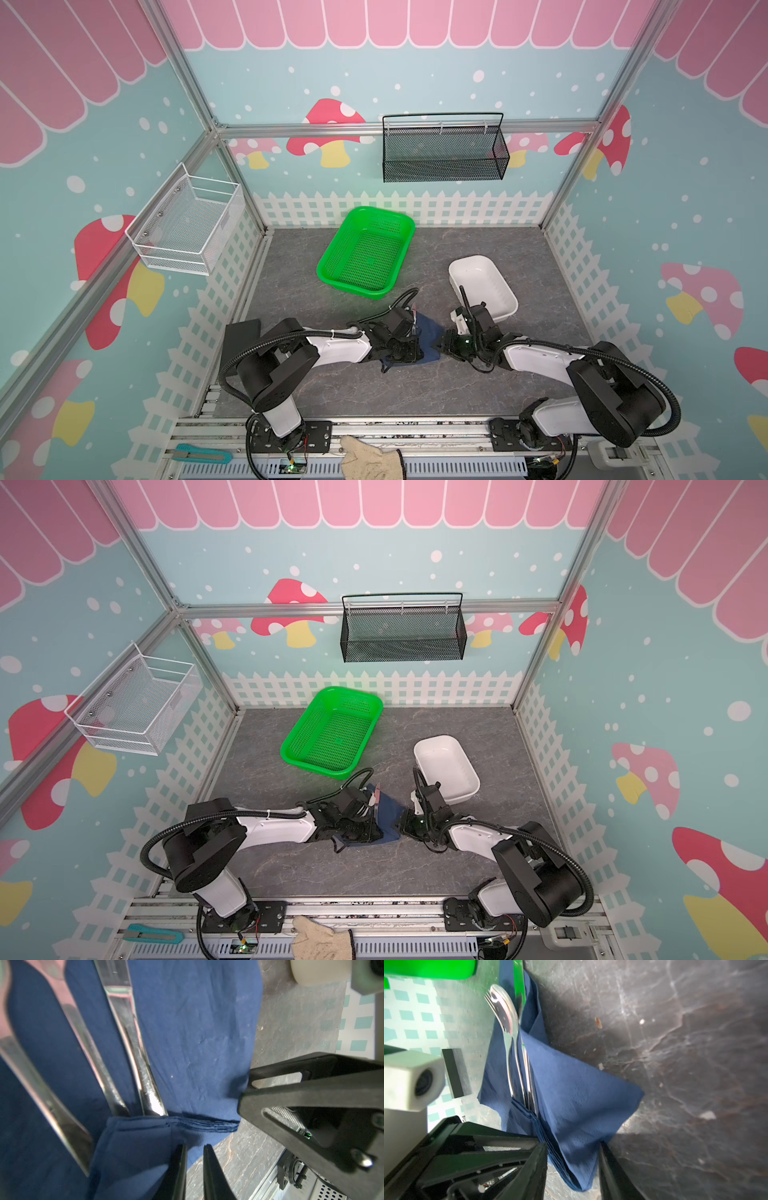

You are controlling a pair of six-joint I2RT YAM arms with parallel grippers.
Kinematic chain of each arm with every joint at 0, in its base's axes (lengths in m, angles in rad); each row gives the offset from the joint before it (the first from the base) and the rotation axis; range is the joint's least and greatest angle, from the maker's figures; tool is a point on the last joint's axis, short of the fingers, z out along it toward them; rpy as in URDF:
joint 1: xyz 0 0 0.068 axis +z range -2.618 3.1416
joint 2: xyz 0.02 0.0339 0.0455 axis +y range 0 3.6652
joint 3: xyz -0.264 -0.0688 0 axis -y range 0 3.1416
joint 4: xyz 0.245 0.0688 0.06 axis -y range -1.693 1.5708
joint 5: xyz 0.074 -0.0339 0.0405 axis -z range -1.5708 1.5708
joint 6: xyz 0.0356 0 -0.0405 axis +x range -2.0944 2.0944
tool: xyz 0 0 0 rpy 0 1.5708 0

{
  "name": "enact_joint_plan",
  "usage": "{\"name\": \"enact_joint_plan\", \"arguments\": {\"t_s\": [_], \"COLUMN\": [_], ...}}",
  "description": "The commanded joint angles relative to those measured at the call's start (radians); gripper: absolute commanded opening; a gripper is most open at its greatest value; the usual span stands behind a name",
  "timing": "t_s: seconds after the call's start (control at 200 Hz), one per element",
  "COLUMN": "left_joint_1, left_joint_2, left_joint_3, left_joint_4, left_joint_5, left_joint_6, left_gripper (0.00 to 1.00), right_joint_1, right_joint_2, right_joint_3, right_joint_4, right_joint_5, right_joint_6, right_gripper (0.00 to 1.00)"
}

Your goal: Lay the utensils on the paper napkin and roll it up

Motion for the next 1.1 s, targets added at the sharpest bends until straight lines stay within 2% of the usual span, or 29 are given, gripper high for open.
{"name": "enact_joint_plan", "arguments": {"t_s": [0.0,0.21,0.475,0.76,0.971,1.096], "left_joint_1": [-0.005,-0.005,-0.005,-0.005,-0.005,-0.005], "left_joint_2": [-0.016,-0.014,-0.018,-0.018,-0.024,-0.027], "left_joint_3": [-0.008,-0.007,-0.013,-0.016,-0.023,-0.024], "left_joint_4": [-0.013,-0.012,-0.011,-0.009,-0.006,0.0], "left_joint_5": [-0.025,-0.024,-0.025,-0.022,-0.029,-0.034], "left_joint_6": [0.002,0.002,-0.001,-0.004,-0.006,-0.008], "left_gripper": [0.19,0.19,0.19,0.19,0.19,0.19], "right_joint_1": [0.005,-0.009,-0.064,-0.07,-0.062,-0.059], "right_joint_2": [0.018,0.057,0.132,0.237,0.17,0.088], "right_joint_3": [-0.011,-0.025,0.043,0.149,0.116,0.035], "right_joint_4": [0.073,0.231,0.25,0.224,0.102,0.082], "right_joint_5": [-0.012,-0.116,-0.172,-0.189,-0.126,-0.143], "right_joint_6": [0.034,0.051,-0.021,-0.098,-0.128,-0.122], "right_gripper": [0.44,0.46,0.47,0.47,0.52,0.52]}}
